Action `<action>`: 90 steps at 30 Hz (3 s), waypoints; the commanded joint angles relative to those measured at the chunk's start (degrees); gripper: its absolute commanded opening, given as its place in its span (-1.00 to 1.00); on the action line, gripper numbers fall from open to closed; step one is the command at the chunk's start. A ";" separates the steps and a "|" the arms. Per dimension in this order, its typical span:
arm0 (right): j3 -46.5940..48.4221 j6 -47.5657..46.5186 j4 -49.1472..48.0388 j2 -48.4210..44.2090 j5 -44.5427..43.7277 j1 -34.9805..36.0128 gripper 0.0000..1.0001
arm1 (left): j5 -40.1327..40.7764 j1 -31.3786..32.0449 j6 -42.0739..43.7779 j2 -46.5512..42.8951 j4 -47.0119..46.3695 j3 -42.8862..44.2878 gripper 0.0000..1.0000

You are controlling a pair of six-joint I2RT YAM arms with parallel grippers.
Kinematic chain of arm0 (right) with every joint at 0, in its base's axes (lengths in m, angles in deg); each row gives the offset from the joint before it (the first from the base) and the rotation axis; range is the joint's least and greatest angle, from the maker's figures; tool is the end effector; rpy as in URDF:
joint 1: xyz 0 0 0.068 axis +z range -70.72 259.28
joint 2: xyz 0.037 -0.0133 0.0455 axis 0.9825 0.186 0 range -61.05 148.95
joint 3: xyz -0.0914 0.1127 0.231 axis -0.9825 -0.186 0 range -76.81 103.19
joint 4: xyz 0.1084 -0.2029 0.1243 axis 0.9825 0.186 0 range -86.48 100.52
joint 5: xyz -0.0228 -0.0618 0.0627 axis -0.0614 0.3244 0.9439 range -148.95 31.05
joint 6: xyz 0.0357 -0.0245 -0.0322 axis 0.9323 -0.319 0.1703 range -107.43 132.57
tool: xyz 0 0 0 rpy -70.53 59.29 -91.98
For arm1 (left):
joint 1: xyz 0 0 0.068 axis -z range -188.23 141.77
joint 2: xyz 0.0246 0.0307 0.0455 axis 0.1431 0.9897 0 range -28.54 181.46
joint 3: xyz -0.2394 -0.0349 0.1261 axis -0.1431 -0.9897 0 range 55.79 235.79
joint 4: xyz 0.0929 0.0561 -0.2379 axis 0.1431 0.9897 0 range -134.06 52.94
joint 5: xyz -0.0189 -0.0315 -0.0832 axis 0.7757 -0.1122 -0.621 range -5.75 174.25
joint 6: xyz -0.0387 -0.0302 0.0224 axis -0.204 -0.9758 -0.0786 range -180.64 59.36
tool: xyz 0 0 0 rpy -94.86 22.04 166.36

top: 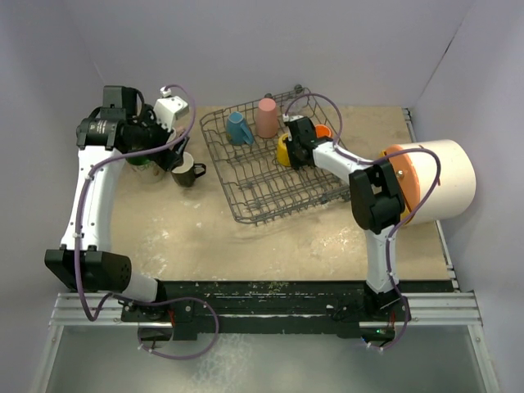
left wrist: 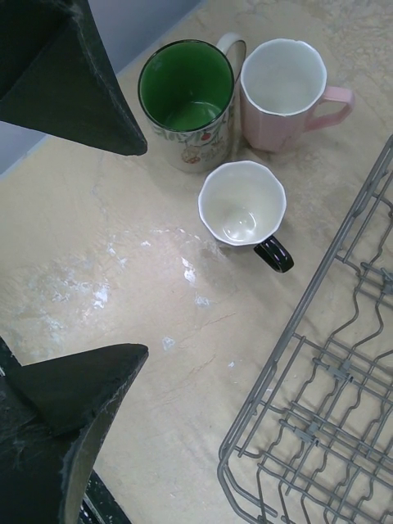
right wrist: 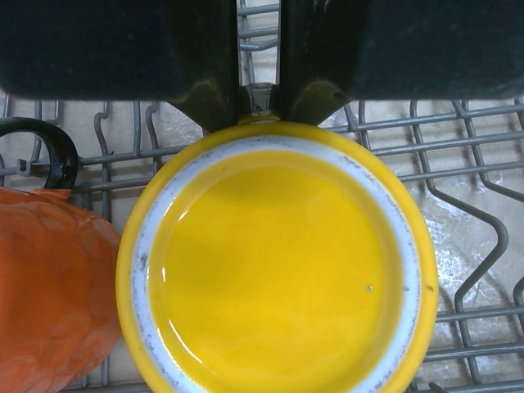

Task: Unload the cups from the dish rack

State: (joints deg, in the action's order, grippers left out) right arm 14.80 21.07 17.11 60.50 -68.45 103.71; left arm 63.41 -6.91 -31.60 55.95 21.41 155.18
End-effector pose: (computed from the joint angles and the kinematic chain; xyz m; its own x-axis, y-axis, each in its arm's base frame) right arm 0.4390 0.1929 0.1930 -0.6644 -0.1417 -0.7338 -0.2030 0.9792 -0.0052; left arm 0.2837 -0.0192 0.4144 -0.5550 0.4666 -0.6886 0.5912 0.8037 0.0681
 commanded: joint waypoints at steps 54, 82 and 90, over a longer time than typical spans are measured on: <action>-36.51 99.70 -109.43 -21.22 41.44 21.23 -1.00 | -34.84 0.08 1.90 -21.15 -26.80 -21.79 0.58; -38.69 96.37 -100.51 -22.89 40.18 22.08 0.44 | -22.45 0.08 6.25 -19.96 -18.40 -20.49 -1.00; -46.10 82.54 -75.08 -33.05 40.56 12.96 0.84 | -2.77 0.06 15.87 -14.03 -4.02 -17.63 -1.00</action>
State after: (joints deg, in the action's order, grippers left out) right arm -29.35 114.70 -70.52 34.86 -26.57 120.71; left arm 48.81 -6.67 -22.40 40.72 9.32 135.16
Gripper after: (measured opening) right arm 0.909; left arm 0.075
